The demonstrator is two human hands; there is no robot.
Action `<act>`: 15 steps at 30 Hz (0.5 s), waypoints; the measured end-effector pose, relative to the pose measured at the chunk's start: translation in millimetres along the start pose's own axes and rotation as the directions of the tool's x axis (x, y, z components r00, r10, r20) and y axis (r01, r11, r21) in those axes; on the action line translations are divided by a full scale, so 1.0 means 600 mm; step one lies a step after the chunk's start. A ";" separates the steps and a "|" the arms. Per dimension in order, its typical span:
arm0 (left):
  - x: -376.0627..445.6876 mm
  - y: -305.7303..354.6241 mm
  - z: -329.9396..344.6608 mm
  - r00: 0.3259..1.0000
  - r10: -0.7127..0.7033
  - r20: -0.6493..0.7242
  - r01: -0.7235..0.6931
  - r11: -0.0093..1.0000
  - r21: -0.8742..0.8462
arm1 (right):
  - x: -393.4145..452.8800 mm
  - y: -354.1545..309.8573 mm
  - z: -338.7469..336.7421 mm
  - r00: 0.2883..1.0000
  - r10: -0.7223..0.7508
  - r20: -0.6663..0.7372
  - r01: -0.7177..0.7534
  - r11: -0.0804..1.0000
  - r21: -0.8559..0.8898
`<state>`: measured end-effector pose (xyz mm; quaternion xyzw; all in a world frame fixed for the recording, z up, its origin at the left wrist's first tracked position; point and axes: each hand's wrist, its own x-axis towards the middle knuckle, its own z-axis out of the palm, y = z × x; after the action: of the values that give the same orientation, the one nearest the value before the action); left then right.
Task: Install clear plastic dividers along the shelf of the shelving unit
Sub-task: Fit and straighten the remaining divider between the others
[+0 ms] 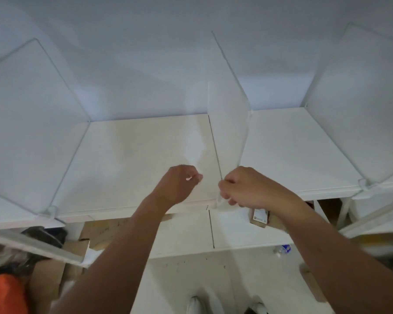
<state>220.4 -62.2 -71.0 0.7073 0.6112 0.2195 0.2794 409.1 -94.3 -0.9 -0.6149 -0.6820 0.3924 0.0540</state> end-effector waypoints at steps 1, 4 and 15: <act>-0.009 -0.002 -0.019 1.000 -0.022 0.002 0.022 1.000 -0.004 | -0.004 -0.013 0.007 0.998 -0.047 -0.042 0.048 0.999 0.015; -0.048 -0.013 -0.085 0.989 -0.138 0.046 0.139 0.990 -0.017 | -0.008 -0.061 0.024 0.983 -0.144 -0.112 0.153 0.985 0.076; -0.255 -0.241 -0.304 0.541 -0.711 -0.448 0.825 0.551 0.122 | -0.032 -0.246 0.138 0.932 -0.359 -0.048 0.363 0.920 0.148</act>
<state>-29.8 -175.9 -25.7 0.3446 0.9270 0.0908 0.1166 249.8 -140.8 39.1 -0.4766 -0.7505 0.4212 0.1798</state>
